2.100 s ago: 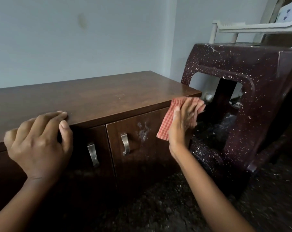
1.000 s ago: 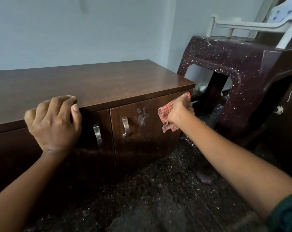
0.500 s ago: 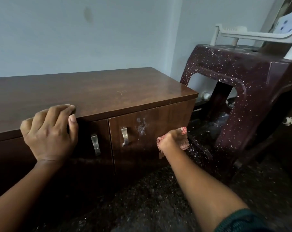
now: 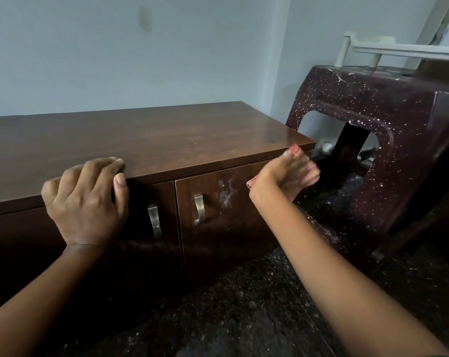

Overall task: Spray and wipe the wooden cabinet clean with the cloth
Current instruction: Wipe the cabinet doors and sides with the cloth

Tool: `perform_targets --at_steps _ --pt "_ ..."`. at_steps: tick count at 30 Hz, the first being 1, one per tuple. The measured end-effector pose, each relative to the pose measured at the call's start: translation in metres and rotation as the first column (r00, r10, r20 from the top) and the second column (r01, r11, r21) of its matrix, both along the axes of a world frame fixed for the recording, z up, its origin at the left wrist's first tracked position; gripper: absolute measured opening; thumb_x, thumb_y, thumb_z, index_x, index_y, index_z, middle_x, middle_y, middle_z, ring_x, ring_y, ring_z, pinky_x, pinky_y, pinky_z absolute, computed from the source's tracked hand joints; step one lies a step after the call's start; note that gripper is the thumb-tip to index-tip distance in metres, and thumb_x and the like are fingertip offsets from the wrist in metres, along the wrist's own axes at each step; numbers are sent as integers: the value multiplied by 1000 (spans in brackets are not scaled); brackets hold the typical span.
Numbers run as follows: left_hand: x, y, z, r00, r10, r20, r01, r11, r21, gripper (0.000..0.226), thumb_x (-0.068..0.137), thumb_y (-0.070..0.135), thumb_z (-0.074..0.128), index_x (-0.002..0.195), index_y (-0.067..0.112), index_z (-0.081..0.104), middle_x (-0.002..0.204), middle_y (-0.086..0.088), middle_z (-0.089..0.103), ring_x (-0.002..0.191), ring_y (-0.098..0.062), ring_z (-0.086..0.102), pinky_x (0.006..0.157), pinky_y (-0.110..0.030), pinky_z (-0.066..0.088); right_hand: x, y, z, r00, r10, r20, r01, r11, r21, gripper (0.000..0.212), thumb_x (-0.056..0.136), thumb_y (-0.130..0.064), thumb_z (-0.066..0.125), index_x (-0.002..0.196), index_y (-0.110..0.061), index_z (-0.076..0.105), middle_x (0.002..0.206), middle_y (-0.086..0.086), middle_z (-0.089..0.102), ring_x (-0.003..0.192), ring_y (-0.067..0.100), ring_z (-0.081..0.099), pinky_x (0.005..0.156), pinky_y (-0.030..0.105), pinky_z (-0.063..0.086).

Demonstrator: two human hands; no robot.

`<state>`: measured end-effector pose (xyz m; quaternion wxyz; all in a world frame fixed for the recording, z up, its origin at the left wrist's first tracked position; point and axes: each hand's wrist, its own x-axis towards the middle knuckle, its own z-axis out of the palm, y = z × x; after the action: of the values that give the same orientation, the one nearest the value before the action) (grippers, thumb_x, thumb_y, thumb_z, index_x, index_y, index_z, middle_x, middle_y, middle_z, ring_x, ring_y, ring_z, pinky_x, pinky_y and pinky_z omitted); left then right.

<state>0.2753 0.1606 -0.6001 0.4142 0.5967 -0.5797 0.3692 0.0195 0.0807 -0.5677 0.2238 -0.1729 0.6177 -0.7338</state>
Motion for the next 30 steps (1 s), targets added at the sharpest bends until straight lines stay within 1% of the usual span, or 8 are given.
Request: perform_targets --at_steps 4,9,14,18,21,25,27,30 --pt "-3 1 3 1000 11 11 -11 1000 19 34 101 30 36 106 19 67 105 1 69 89 -29 59 78 -41 33 33 9 -16 924 151 -353 -152 988 23 59 99 -39 25 150 -22 0 158 -1 -11 146 23 -8 115 36 -2" --pt "0 -3 -3 1000 -26 -2 26 999 25 35 102 30 34 107 19 66 107 0 69 91 -31 59 81 -45 37 22 32 -82 576 306 -758 -502 864 -33 56 87 -51 14 138 -39 -4 147 -16 -19 139 11 -20 109 17 -20" --pt "8 -13 -6 996 -82 -46 87 991 103 38 103 34 28 110 20 63 111 -2 66 97 -33 61 85 -53 44 -24 4 -83 543 204 -815 -279 959 54 59 89 -48 13 142 -28 0 157 3 -6 145 27 -6 112 33 -11" --pt "11 -14 -8 996 -85 -35 88 992 89 38 103 34 27 110 20 61 112 -3 65 98 -34 60 85 -55 42 -50 -20 -103 793 193 -578 -178 980 84 60 95 -47 21 148 -25 1 159 5 -8 146 27 -5 115 40 -5" --pt "8 -11 -7 995 -91 -47 92 995 28 34 102 32 30 108 20 61 110 -3 66 96 -33 62 82 -55 44 -45 -18 -143 907 288 -308 -230 950 212 84 82 -73 13 150 -25 1 159 3 -7 146 26 -2 118 47 0" --pt "7 -13 -6 997 -77 -20 78 997 9 34 102 31 30 106 19 62 108 -2 67 92 -33 63 82 -55 44 -38 -16 -212 929 371 17 -358 884 299 75 94 -61 27 151 -19 3 159 5 -4 146 24 0 118 42 8" --pt "8 -12 -6 997 -75 -16 75 997 16 35 102 31 29 106 19 62 109 -1 67 92 -32 63 81 -55 44 -46 -23 -257 896 397 198 -441 844 305 90 80 -81 22 150 -30 -2 159 -1 -2 146 24 9 109 45 31" --pt "6 -10 -4 996 -86 -8 86 996 9 36 102 30 30 106 18 63 109 -2 67 91 -33 61 78 -54 44 -34 -10 -257 751 358 555 -515 843 154 76 88 -71 24 148 -23 21 148 1 34 132 27 41 86 37 49"
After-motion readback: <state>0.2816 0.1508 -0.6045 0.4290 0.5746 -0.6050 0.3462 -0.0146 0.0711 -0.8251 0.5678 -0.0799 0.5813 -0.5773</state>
